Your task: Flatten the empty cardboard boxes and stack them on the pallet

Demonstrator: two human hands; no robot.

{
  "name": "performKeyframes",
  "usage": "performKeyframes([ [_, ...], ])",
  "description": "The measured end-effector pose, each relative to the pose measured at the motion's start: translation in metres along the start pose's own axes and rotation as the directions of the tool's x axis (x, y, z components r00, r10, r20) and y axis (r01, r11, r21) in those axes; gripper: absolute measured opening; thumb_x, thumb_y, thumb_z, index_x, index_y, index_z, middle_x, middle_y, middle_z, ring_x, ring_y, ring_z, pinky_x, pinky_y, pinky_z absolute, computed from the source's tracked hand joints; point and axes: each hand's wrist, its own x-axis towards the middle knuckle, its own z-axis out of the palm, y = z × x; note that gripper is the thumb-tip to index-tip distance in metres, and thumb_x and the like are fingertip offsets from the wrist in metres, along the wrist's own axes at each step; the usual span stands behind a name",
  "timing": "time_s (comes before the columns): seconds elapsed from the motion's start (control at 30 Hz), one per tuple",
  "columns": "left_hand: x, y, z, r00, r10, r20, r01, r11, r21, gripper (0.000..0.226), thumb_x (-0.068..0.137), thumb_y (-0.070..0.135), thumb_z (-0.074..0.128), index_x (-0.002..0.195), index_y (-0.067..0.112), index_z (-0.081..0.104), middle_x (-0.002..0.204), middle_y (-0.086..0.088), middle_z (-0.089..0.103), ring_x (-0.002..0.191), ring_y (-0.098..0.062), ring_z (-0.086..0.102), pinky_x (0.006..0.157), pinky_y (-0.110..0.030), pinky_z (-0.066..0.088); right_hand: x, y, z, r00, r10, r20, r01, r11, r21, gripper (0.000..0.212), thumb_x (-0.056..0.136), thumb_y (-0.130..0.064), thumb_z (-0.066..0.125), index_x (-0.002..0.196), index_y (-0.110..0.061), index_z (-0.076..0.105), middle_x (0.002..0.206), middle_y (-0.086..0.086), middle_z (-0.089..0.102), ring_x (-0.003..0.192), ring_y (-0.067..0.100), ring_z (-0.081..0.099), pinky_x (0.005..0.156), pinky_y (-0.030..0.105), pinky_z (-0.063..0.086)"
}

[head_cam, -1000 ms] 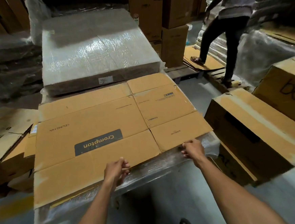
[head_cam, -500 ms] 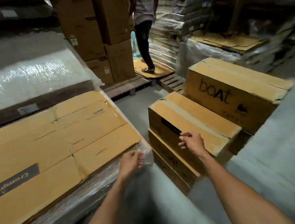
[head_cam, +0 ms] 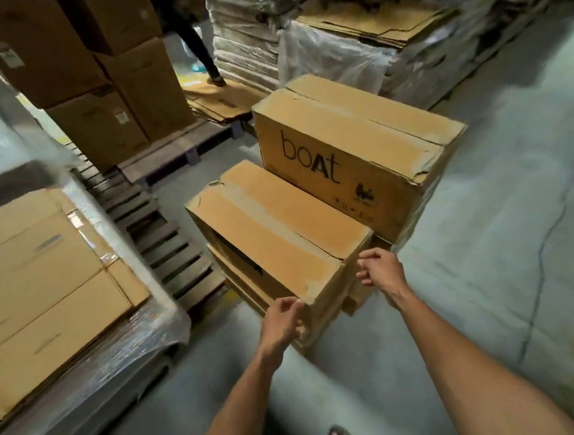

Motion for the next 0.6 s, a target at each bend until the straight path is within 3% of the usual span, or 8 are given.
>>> performKeyframes([
  [0.1,0.027,-0.001,0.025,0.992,-0.119,-0.039,0.118,0.993,-0.017,0.020,0.099,0.036,0.062,0.113,0.022,0.057,0.112,-0.006,0.062,0.095,-0.023,0.063,0.089,-0.048,0.058,0.029,-0.004,-0.006,0.999,0.035,-0.001,-0.035,0.999,-0.006,0.020,0.100,-0.008,0.060,0.119,-0.011,0.065,0.108,0.009,0.069,0.088,0.020,0.070,0.063,0.028,0.056],
  [0.2,0.060,-0.007,0.045,0.974,-0.216,-0.064,0.215,0.976,-0.016,0.047,0.090,0.048,0.064,0.124,0.020,0.049,0.122,-0.005,0.058,0.097,-0.026,0.065,0.082,-0.047,0.063,0.061,-0.009,-0.004,0.998,0.053,-0.014,-0.053,0.998,-0.020,0.025,0.100,-0.014,0.061,0.125,-0.013,0.060,0.112,0.008,0.067,0.097,0.022,0.067,0.064,0.028,0.057],
  [0.3,0.092,-0.017,0.065,0.956,-0.290,-0.048,0.271,0.933,-0.238,0.058,0.094,0.041,0.068,0.138,0.018,0.038,0.136,-0.003,0.050,0.089,-0.026,0.071,0.066,-0.037,0.064,0.093,-0.007,0.005,0.998,0.058,-0.033,-0.060,0.997,-0.042,0.036,0.100,-0.020,0.062,0.134,-0.014,0.052,0.119,0.006,0.059,0.098,0.022,0.062,0.080,0.039,0.061],
  [0.4,0.120,-0.028,0.081,0.939,-0.334,-0.076,0.244,0.808,-0.535,0.063,0.093,0.026,0.069,0.148,0.018,0.038,0.147,-0.006,0.047,0.110,-0.030,0.067,0.077,-0.044,0.064,0.117,-0.001,0.017,0.999,0.027,-0.046,-0.029,0.999,-0.043,0.049,0.101,-0.027,0.062,0.144,-0.016,0.040,0.122,0.001,0.050,0.109,0.024,0.056,0.100,0.045,0.054],
  [0.5,0.125,-0.032,0.087,0.901,-0.395,-0.182,0.195,0.740,-0.643,0.052,0.101,0.012,0.059,0.150,0.011,0.041,0.145,-0.006,0.050,0.118,-0.029,0.060,0.088,-0.045,0.061,0.128,0.005,0.027,0.996,-0.003,-0.095,-0.003,0.998,-0.060,0.054,0.102,-0.024,0.060,0.148,-0.014,0.034,0.124,0.003,0.049,0.111,0.021,0.051,0.092,0.030,0.046],
  [0.6,0.127,-0.032,0.088,0.874,-0.431,-0.224,0.179,0.715,-0.676,0.049,0.101,0.010,0.060,0.148,0.006,0.046,0.136,-0.008,0.058,0.114,-0.028,0.063,0.088,-0.044,0.061,0.130,0.010,0.036,0.987,-0.001,-0.158,-0.010,0.997,-0.074,0.059,0.097,-0.020,0.068,0.147,-0.017,0.037,0.138,0.010,0.052,0.116,0.025,0.051,0.096,0.034,0.049],
])
